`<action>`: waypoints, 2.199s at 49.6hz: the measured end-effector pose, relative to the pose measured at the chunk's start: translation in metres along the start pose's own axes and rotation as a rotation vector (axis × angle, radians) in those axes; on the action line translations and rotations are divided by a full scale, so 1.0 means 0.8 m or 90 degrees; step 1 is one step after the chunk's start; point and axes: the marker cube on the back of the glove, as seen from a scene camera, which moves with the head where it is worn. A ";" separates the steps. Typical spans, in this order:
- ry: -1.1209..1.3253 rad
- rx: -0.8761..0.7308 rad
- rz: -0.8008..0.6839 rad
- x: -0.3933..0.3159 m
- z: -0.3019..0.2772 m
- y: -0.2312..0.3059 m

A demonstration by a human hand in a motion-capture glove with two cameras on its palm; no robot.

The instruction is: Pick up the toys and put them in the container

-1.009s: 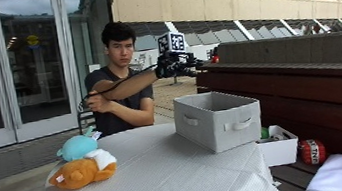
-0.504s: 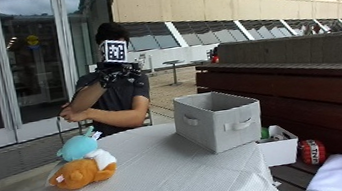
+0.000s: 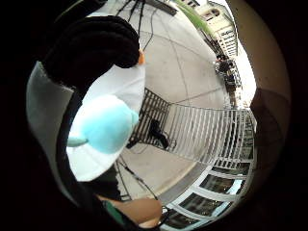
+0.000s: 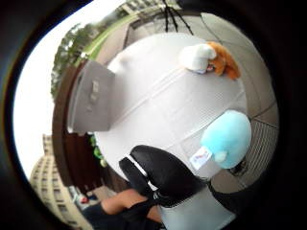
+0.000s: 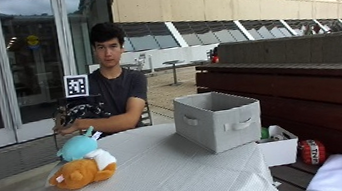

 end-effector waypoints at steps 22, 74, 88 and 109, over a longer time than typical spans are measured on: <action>-0.026 -0.165 0.040 0.046 0.117 0.045; 0.013 -0.011 0.020 0.040 0.109 0.020; 0.053 0.018 0.015 0.010 -0.041 -0.019; 0.047 0.094 0.025 -0.115 -0.215 -0.077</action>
